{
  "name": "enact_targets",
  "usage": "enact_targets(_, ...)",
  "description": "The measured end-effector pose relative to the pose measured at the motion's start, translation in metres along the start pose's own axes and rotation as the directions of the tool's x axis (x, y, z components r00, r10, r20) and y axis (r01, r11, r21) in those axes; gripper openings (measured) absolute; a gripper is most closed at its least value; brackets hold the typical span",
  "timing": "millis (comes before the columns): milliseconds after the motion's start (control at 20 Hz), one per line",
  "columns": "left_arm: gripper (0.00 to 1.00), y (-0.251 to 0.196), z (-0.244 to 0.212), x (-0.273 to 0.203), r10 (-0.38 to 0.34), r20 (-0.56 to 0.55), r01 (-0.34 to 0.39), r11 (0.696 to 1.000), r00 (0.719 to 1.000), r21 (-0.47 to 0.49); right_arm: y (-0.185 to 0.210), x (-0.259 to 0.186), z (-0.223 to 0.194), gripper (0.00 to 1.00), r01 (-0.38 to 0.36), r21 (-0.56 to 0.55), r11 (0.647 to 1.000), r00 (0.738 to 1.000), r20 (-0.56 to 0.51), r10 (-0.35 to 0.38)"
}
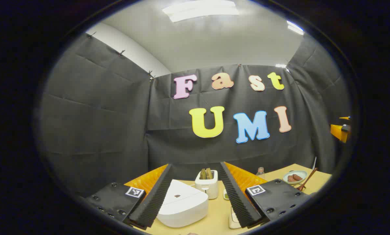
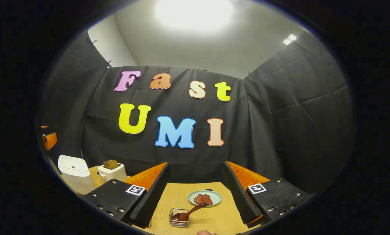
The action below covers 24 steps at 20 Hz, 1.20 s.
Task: Close the left gripper, press the button to open the rice cooker; take a wooden spoon from the chopstick holder with the right hand, scoop a spoonful of rice and pour it into the rice cooker, then put the wooden spoon back into the chopstick holder.
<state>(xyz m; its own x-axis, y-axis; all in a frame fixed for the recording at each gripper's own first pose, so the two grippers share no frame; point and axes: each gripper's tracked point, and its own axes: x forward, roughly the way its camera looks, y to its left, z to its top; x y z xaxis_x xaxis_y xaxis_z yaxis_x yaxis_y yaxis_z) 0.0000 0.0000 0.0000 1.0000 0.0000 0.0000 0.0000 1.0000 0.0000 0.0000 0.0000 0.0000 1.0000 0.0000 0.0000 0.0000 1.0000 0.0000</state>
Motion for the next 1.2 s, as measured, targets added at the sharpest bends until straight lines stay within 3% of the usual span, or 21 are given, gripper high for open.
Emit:
enact_targets(950,0.98,0.017,0.015,-0.006,0.066,0.039,-0.066,0.998,0.997,0.015,0.001,0.005,-0.002,0.98,-0.02,0.015,1.0,1.0,-0.007,0.02)
enact_targets(1200,0.84,0.023,0.013,-0.003,0.083,0.039,-0.084,0.996,0.996,0.017,0.001,0.007,0.0,0.98,-0.02,0.004,1.0,1.0,0.0,0.02)
